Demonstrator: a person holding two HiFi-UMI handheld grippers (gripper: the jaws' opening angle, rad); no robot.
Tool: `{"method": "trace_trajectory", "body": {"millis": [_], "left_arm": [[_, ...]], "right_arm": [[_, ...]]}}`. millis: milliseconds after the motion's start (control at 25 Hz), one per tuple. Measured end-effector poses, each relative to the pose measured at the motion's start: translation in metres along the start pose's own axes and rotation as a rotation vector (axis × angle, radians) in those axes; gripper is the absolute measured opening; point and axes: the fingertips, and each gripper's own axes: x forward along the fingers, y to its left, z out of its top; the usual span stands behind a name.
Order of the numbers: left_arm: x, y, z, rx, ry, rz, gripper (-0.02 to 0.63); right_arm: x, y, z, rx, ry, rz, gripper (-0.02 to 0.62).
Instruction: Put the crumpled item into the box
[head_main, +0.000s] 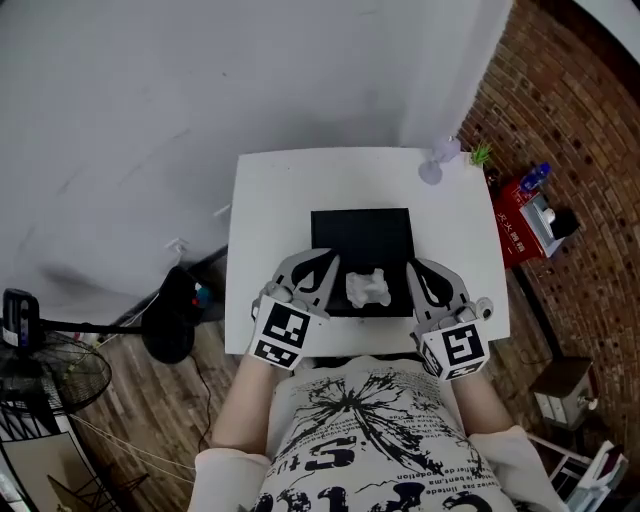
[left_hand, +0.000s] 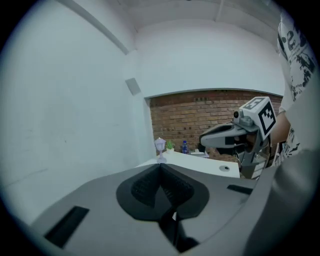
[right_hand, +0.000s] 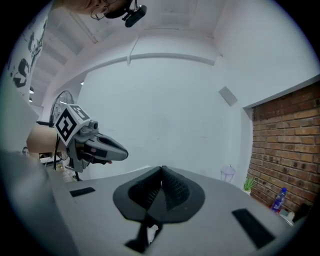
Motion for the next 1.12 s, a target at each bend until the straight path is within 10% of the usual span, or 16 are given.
{"method": "trace_trajectory", "body": {"millis": [440, 1120], "left_arm": [[-0.084, 0.029, 0.057, -0.041, -0.379, 0.148, 0.014], [-0.084, 0.032, 0.06, -0.088, -0.383, 0.156, 0.014]], "right_arm": [[0.004, 0.017, 0.033, -0.048, -0.121, 0.035, 0.015], [-0.001, 0.014, 0.039, -0.061, -0.104, 0.027, 0.014]]}}
